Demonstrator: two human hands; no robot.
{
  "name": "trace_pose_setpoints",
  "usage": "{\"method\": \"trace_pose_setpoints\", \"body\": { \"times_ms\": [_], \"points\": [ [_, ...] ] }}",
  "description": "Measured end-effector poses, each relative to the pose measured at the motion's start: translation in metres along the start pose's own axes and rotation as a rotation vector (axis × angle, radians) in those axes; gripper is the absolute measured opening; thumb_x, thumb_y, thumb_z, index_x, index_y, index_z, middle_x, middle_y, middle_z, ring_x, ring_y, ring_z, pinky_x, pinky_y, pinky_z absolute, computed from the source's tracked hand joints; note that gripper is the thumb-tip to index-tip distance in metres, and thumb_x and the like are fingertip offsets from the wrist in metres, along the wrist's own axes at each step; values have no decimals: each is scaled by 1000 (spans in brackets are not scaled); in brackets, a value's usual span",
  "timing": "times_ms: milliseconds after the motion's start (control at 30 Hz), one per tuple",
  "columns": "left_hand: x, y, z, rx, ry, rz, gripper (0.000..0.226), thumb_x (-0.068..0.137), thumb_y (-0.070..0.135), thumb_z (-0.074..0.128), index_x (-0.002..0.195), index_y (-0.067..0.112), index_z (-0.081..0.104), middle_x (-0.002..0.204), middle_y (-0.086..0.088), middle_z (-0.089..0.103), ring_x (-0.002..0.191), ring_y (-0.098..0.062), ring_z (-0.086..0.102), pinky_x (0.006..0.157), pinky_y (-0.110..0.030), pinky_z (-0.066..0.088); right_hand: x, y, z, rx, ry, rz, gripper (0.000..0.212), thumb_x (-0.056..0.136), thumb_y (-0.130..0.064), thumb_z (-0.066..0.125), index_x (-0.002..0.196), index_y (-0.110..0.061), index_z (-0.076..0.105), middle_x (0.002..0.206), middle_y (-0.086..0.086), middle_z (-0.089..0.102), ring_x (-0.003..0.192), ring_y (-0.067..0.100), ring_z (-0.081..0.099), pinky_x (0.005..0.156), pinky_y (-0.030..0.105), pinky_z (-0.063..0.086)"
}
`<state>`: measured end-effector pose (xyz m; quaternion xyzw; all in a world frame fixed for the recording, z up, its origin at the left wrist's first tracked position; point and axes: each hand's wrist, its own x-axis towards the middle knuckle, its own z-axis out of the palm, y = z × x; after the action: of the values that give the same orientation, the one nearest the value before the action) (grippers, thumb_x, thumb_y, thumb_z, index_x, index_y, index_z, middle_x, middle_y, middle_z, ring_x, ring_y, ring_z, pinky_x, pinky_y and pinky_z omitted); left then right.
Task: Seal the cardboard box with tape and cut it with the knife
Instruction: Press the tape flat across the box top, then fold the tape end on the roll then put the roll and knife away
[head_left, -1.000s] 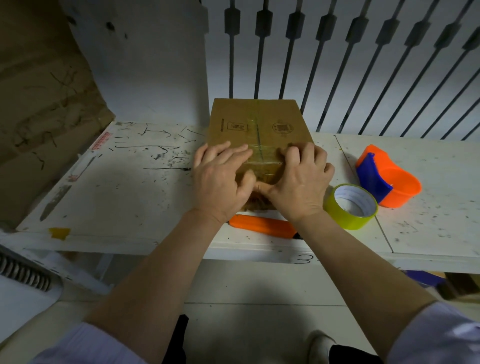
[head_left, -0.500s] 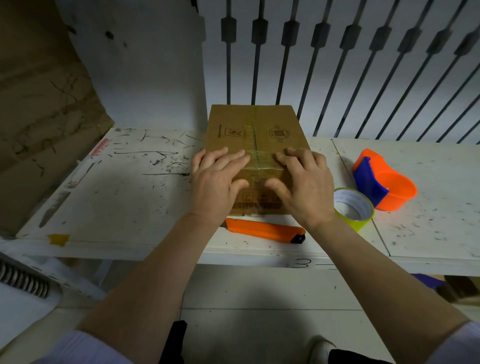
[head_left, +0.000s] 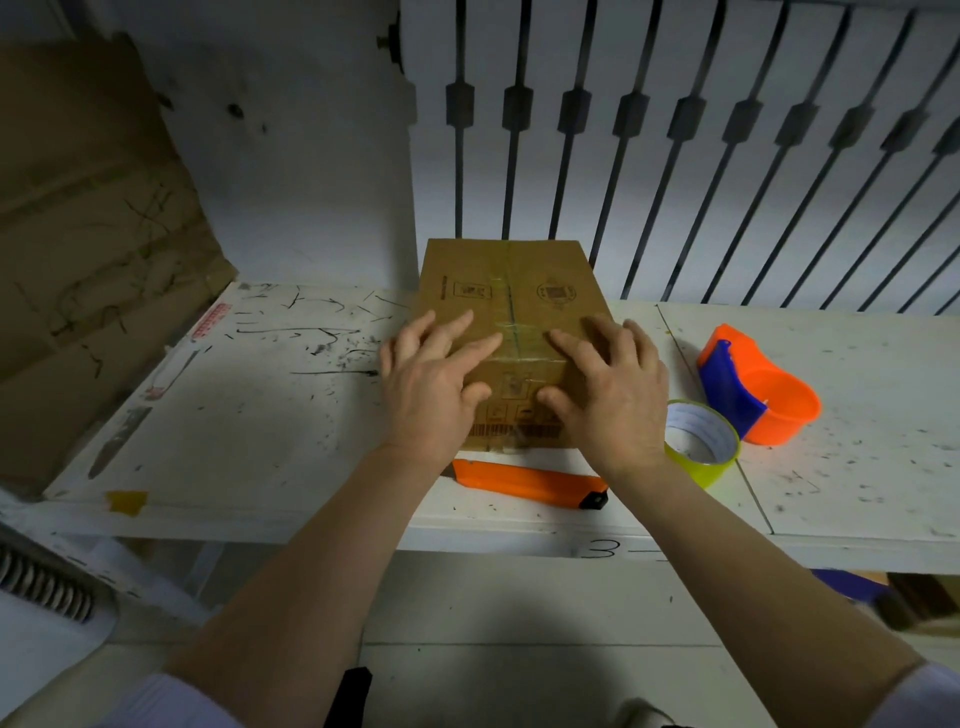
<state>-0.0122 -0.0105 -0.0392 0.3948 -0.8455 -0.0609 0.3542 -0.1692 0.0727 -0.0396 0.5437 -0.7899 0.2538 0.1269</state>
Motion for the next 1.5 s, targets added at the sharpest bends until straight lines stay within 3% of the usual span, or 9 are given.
{"method": "trace_pose_setpoints", "body": {
  "times_ms": [100,233,933,1033,1133,1233,1333,1400,1500],
  "points": [
    [10,2,0,-9,-78,-65,54,79,18,67,129,33,51,143,3,47,137,-26,28,111,-46,30,9,-5,1,148,-70,153,57,83,-33,64,135,-39,42,154,8,21,136,31,32,103,47,43],
    [31,-4,5,-6,-121,-128,60,82,20,64,136,31,39,147,9,41,141,-18,22,112,-38,28,29,-6,4,176,-117,165,52,91,-23,53,138,-38,37,157,6,12,134,27,38,99,41,44],
    [66,-25,25,-14,-81,-116,58,82,16,64,136,26,43,147,8,41,142,-18,22,111,-41,29,65,-2,27,131,-102,109,49,95,-21,47,140,-37,35,156,8,15,133,31,39,103,40,42],
    [67,-20,22,40,-102,-121,62,83,15,63,139,24,38,149,4,39,143,-21,20,116,-48,22,63,-3,16,145,-178,121,58,94,-16,49,143,-39,26,159,6,6,134,32,38,104,40,42],
    [61,-11,19,116,-91,-94,69,85,13,60,144,25,25,152,1,33,145,-23,14,118,-51,7,56,0,5,142,-236,150,82,87,-5,55,146,-39,8,160,5,-3,123,35,49,91,41,50],
    [47,7,12,90,-16,-51,66,84,11,60,143,21,30,150,-2,37,144,-24,16,118,-50,4,42,11,-6,178,-157,191,74,87,-15,57,146,-29,14,157,9,12,121,33,50,90,42,50],
    [25,27,11,-5,30,-14,53,81,8,62,132,14,47,136,-6,53,136,-27,34,115,-51,23,19,31,-17,95,-135,253,56,86,-27,60,136,-15,37,139,10,42,121,27,49,90,41,50],
    [8,37,16,-76,20,-30,45,80,4,62,124,11,55,127,-9,59,129,-29,42,109,-47,34,1,46,-26,39,-183,318,50,83,-42,59,123,-14,49,125,8,55,115,25,52,84,43,53],
    [-19,48,23,-121,-41,-102,39,82,1,58,119,11,59,122,-9,61,122,-27,45,105,-37,37,-24,64,-35,-120,-318,381,60,78,-61,54,112,-12,57,117,8,61,112,29,50,79,40,48]
  ]
}}
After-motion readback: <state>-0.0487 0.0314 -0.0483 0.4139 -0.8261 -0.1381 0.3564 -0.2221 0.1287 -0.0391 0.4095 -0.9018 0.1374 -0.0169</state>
